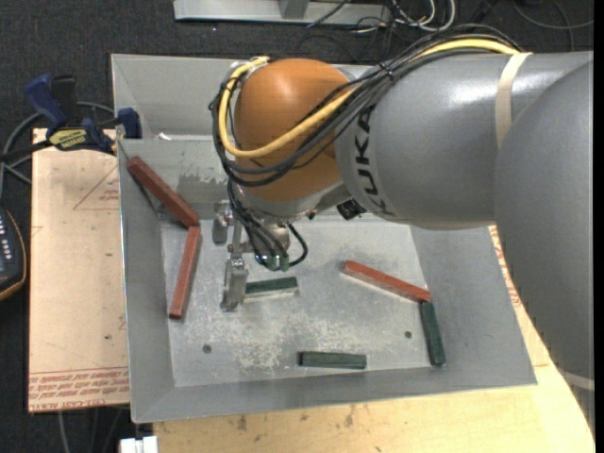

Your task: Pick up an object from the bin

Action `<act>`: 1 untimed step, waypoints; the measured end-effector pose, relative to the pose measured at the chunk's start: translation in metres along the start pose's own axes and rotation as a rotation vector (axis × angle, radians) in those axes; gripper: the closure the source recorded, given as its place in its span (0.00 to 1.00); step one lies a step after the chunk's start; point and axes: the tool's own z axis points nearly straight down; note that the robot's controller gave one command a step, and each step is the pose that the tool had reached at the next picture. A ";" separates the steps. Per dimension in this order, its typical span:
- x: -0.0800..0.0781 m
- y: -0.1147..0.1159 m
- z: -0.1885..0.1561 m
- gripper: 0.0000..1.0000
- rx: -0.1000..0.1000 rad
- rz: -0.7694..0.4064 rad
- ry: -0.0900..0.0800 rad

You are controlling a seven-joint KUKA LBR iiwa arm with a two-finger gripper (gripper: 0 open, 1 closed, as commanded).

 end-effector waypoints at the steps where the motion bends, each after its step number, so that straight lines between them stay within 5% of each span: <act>1: 0.013 -0.075 0.095 0.00 0.004 0.019 0.002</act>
Offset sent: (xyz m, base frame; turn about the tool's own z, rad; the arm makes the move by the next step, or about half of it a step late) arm -0.0114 -0.0714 -0.0901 0.0133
